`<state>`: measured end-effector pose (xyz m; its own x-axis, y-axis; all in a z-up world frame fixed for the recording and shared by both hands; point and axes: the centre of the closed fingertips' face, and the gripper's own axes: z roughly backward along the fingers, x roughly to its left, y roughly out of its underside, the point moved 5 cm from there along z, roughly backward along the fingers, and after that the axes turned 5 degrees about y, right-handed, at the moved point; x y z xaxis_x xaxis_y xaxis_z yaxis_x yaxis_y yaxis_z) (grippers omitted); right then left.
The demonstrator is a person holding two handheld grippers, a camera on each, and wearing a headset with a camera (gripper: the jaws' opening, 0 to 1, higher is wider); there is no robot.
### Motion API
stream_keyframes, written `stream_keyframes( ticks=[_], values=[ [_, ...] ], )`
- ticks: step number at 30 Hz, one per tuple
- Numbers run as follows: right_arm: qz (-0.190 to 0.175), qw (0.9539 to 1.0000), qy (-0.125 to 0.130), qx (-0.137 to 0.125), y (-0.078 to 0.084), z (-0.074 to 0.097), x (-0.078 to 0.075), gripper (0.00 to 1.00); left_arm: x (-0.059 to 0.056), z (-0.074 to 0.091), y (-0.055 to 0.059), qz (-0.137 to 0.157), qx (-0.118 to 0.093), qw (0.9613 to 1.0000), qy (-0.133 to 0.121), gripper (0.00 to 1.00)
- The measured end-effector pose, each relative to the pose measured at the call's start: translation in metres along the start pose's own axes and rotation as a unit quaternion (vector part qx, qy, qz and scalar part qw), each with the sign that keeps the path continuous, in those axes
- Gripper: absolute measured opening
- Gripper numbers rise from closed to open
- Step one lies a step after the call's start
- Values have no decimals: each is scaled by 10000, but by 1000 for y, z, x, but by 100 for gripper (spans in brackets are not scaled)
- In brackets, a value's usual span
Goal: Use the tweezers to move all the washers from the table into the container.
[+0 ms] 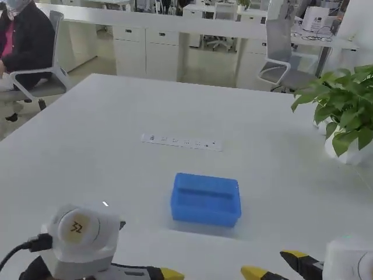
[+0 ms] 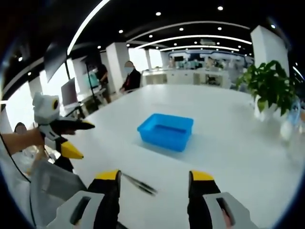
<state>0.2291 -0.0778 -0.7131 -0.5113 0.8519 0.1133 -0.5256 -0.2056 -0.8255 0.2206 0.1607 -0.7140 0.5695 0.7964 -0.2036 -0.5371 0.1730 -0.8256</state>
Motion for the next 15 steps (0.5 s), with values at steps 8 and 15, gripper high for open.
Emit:
stream_keyframes(
  ticks=[8, 15],
  values=[
    [28, 9987, 498, -95, 1, 4, -12, 80, 8, 19, 1, 216, -306, 9976, -589, 99],
    [-64, 9974, 709, -120, 1, 7, -16, 88, 17, 22, -4, 276, -498, 9945, -877, 99]
  ],
)
